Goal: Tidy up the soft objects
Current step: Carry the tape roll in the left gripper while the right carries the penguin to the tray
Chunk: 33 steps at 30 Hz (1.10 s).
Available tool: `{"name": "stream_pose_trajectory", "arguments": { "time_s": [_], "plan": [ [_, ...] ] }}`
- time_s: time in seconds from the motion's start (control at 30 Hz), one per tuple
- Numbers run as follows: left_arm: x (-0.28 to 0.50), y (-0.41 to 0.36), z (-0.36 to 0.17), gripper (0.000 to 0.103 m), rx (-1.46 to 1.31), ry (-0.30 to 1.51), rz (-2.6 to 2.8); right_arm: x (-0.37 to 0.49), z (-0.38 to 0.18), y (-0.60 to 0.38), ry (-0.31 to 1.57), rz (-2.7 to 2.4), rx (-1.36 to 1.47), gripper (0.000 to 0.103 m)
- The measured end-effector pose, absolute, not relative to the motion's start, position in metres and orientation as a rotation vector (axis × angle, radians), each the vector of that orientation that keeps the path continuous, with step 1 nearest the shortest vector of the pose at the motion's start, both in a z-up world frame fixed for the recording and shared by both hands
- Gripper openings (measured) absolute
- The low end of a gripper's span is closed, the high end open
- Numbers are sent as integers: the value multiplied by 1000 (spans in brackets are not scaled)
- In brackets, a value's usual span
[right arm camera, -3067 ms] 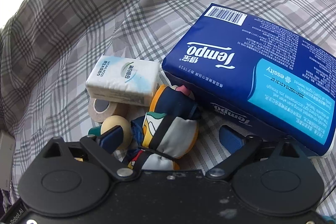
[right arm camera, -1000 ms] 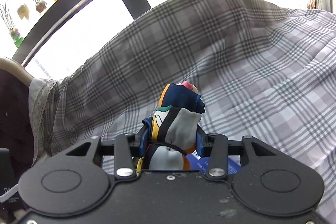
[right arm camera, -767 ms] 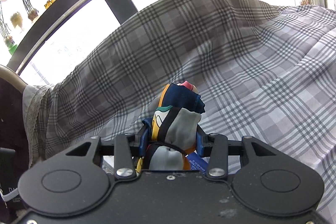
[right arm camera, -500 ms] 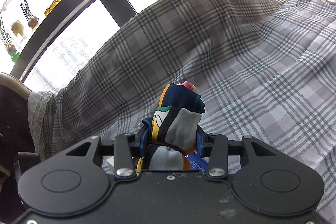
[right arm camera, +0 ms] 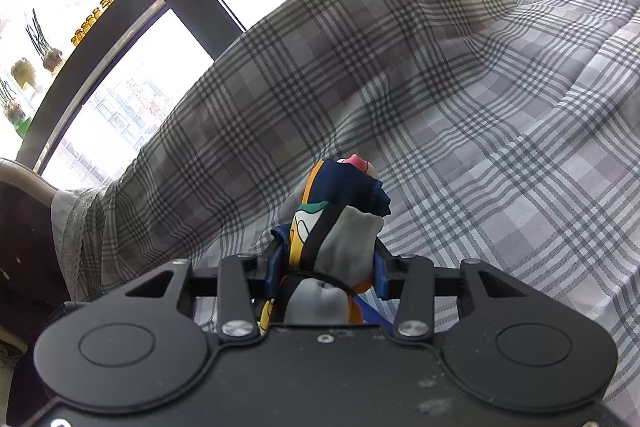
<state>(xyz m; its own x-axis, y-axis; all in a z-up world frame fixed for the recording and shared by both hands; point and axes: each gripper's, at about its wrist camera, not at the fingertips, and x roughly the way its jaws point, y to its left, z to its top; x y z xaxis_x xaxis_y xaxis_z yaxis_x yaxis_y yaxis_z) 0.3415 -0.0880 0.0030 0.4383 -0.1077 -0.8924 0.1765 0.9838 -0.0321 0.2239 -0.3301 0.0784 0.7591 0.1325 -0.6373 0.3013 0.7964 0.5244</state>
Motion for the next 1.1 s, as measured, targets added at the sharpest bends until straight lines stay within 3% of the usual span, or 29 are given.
{"name": "stream_pose_trajectory", "arguments": {
  "time_s": [0.53, 1.1],
  "plan": [
    [363, -99, 62, 48, -10, 1028, -125, 225, 71, -348, 768, -149, 703, 42],
    [333, -258, 67, 48, 60, 982, -360, 207, 64, -406, 768, -353, 770, 42]
  ]
}}
